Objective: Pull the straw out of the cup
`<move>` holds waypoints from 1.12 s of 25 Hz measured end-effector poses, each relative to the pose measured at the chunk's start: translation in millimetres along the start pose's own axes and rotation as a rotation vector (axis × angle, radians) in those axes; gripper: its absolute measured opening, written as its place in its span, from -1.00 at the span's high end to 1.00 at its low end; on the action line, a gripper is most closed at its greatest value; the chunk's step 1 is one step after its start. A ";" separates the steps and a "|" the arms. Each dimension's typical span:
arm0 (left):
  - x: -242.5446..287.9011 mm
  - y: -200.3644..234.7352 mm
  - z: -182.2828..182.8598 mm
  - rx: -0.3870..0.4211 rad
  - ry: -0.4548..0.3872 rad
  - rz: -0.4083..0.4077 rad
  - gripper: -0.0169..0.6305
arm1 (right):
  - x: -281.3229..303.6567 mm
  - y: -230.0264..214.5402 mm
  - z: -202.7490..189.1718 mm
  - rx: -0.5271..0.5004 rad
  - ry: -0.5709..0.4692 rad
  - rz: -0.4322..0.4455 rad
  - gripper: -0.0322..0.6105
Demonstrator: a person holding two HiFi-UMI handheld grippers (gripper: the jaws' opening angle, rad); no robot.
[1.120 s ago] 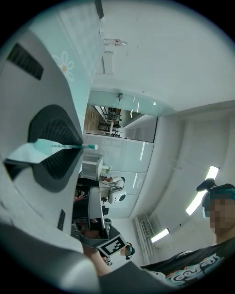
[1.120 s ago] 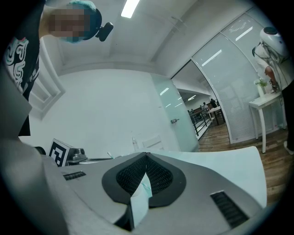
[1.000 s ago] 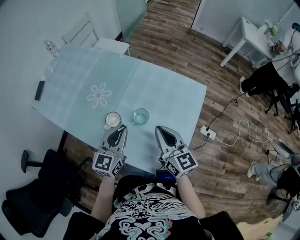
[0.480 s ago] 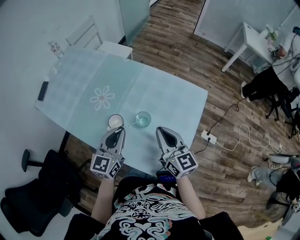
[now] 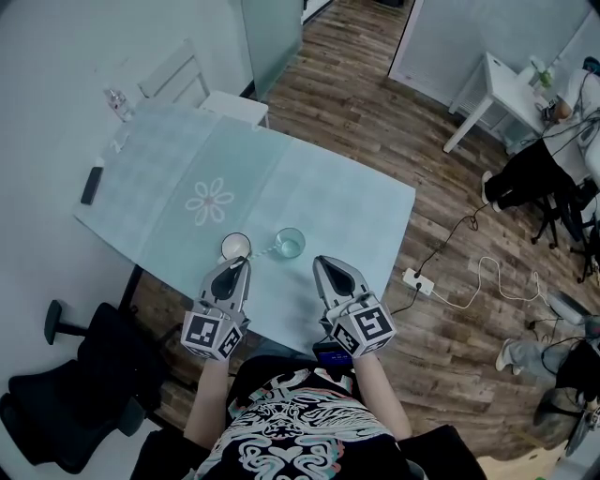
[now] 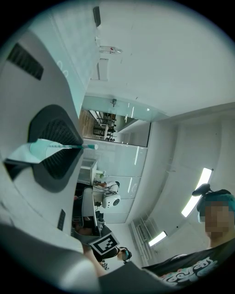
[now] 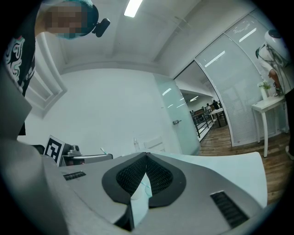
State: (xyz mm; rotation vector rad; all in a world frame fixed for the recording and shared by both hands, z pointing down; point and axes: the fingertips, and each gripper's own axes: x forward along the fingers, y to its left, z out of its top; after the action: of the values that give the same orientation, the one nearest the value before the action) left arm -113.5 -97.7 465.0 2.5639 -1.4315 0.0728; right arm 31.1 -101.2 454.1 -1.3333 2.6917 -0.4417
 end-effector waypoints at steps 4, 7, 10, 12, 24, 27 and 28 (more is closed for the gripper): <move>-2.3 1.9 2.2 -0.009 -0.002 0.004 0.85 | 0.3 0.7 2.6 -0.005 0.001 -0.003 0.82; -3.1 2.2 4.1 -0.010 -0.012 0.008 0.85 | -0.1 -0.5 4.5 -0.008 -0.003 -0.006 0.82; -4.4 2.7 5.2 -0.012 -0.022 0.010 0.85 | -2.4 -0.5 5.8 -0.008 -0.006 -0.006 0.82; -5.3 3.2 6.6 -0.012 -0.026 0.013 0.85 | -3.6 -0.2 6.0 -0.004 -0.010 -0.002 0.82; -21.4 21.0 32.2 -0.088 -0.122 0.055 0.85 | -0.1 1.3 1.9 -0.025 0.023 -0.005 0.82; -27.4 21.4 39.3 -0.103 -0.147 0.054 0.85 | -0.6 2.2 0.2 -0.028 0.032 -0.010 0.82; -28.7 22.0 42.2 -0.113 -0.158 0.052 0.85 | -0.7 2.0 0.2 -0.030 0.033 -0.012 0.82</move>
State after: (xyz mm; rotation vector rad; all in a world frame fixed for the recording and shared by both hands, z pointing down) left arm -149.7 -93.4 423.1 2.4893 -1.5098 -0.2020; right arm 30.1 -99.5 453.3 -1.3633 2.7293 -0.4296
